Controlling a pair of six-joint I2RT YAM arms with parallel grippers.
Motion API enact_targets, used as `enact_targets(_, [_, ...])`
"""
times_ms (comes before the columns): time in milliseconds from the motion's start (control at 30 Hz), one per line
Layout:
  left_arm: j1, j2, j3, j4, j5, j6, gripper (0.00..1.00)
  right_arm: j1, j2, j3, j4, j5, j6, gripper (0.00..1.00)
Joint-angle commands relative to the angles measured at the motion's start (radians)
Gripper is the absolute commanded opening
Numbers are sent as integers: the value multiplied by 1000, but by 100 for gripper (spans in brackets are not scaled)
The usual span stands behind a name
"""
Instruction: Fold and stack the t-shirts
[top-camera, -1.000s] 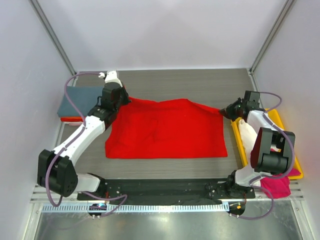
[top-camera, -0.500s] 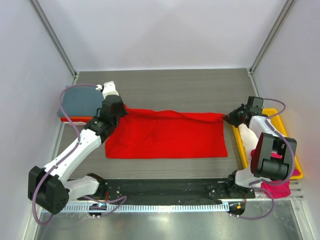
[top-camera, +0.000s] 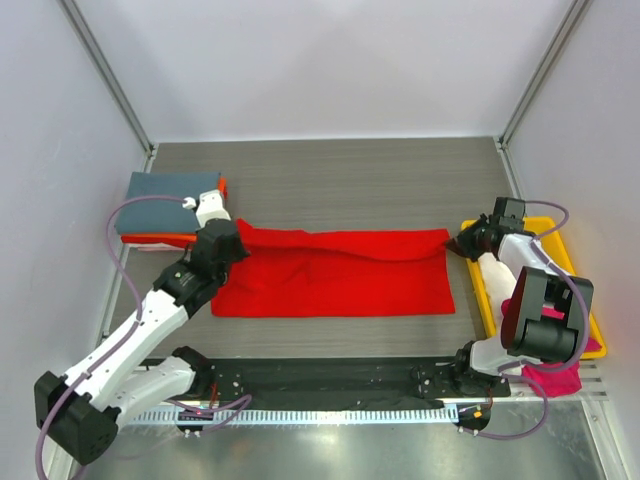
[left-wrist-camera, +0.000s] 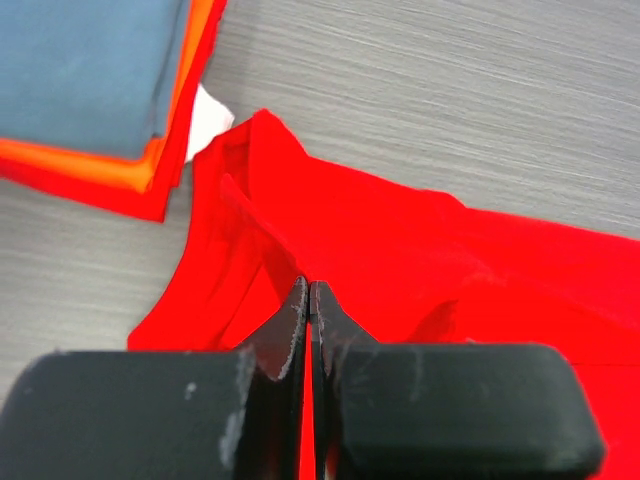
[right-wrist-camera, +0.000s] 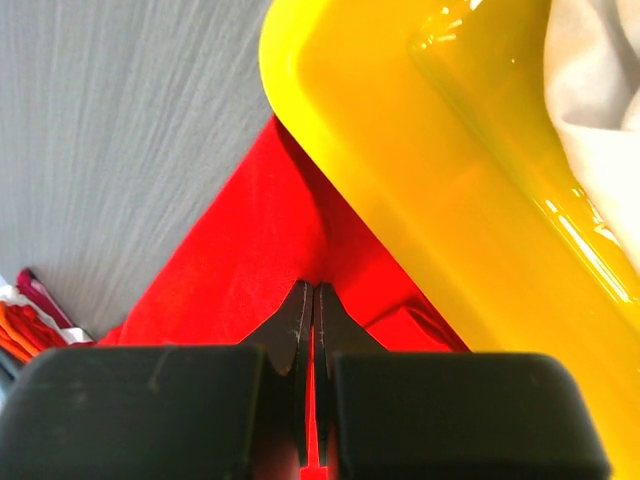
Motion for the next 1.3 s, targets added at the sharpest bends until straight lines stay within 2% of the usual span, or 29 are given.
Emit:
enact_targets(0, [-6,-67,-24,-58,-57,-36,0,-5,1,-2,-36,-10,-41,4])
enact_targets(200, [-8,-108,-85,-75,-29,-90,0,-7,18,34,-128,-14,-78,6])
enact_targets(400, [-8,-128,-148,-74,-21,-150,0,-5,34,38,-139,-21,-83,12])
enact_targets(767, [-6,-200,-269,-61,12,-240,0,-5,42,43,-146,-4,-83,8])
enact_targets(967, [-8,-245,-336,-57,32,-293,0,-5,7,38,-134,19,-73,19])
enact_targets(1067, [-8,-298,-369,-35,74,-306,1,-5,-4,37,-130,27,-70,32])
enact_targets(1100, [-12,-318,-389,-21,86,-308,1,-5,-13,34,-125,35,-69,40])
enact_targets(1200, [-15,-404,-421,-18,112,-314,2,-5,-51,27,-111,54,-61,47])
enact_targets(1267, [-17,-456,-430,-20,120,-311,3,-5,-68,29,-105,56,-61,48])
